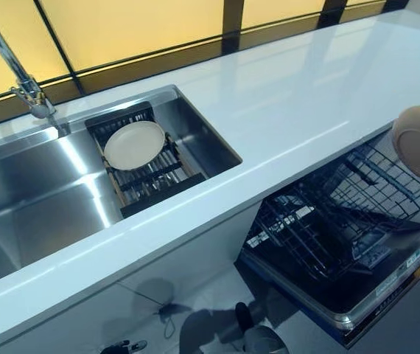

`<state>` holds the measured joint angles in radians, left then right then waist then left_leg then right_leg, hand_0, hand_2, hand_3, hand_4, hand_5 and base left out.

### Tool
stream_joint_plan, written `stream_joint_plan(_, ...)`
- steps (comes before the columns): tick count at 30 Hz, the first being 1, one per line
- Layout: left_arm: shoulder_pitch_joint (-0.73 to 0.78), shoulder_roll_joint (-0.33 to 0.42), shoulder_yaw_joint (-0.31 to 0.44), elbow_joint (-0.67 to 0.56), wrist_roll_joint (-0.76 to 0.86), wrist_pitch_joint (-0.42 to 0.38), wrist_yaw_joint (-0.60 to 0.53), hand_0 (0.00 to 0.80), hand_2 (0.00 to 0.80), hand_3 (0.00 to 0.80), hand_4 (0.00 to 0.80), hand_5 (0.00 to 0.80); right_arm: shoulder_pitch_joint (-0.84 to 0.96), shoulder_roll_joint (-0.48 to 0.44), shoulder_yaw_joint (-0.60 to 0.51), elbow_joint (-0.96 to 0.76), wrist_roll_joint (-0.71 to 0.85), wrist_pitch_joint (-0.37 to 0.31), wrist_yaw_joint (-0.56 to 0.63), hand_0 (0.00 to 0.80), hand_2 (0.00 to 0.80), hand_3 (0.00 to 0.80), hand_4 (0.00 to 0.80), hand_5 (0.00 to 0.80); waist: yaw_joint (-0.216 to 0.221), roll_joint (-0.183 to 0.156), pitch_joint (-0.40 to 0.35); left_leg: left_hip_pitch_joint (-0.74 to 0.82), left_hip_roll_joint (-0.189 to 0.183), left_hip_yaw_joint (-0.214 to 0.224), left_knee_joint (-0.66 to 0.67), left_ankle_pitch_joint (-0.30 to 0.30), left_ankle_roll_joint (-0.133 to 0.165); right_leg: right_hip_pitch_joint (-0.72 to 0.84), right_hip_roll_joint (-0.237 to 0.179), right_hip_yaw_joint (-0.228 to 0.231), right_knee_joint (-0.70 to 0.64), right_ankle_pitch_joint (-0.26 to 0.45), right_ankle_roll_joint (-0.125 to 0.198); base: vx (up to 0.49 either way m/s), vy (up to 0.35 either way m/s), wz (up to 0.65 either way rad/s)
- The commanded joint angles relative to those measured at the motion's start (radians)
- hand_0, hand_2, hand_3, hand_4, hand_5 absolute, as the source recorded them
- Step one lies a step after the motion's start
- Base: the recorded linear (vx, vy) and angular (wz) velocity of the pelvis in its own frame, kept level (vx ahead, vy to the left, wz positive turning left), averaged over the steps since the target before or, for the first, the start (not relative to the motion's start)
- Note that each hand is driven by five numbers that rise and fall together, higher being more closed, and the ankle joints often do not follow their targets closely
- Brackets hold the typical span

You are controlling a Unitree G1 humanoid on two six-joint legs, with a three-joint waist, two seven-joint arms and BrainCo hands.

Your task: Take plates into dishwasher

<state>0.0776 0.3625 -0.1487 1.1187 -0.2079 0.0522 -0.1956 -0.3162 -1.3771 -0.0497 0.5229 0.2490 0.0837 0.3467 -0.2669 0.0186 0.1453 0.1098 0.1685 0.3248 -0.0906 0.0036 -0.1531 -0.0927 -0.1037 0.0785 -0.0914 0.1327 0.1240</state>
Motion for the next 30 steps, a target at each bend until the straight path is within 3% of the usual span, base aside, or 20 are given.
stream_joint_plan(1,-0.036,0.046,-0.018,0.058,0.05,-0.033,0.014,0.0,0.0,0.0,0.0,0.0,-0.013,0.021,-0.085,0.014,0.032,-0.054,-0.005,0.8,0.8,0.8,0.8,0.8,0.008,-0.078,-0.006,0.084,0.016,-0.019,0.003,-0.057,0.029,-0.014,-0.052,0.011,0.004,0.024,0.081,-0.005,-0.038,-0.03)
stream_joint_plan(16,-0.046,0.037,-0.014,0.054,0.062,-0.061,0.01,0.0,0.0,0.0,0.0,0.0,0.058,0.169,-0.081,-0.073,-0.059,-0.012,-0.055,0.8,0.8,0.8,0.8,0.8,0.013,-0.026,0.04,0.058,0.017,-0.05,0.003,-0.051,0.02,-0.047,-0.062,-0.008,0.004,0.031,0.073,-0.028,-0.019,0.0)
stream_joint_plan(30,-0.073,0.026,-0.046,0.032,0.051,-0.062,0.011,0.0,0.0,0.0,0.0,0.0,-0.064,0.191,0.048,0.018,-0.242,-0.007,-0.174,0.8,0.8,0.8,0.8,0.8,0.035,0.038,0.083,0.029,0.002,-0.076,0.003,-0.04,0.015,-0.077,-0.083,-0.023,0.007,0.033,0.069,-0.028,-0.006,0.03)
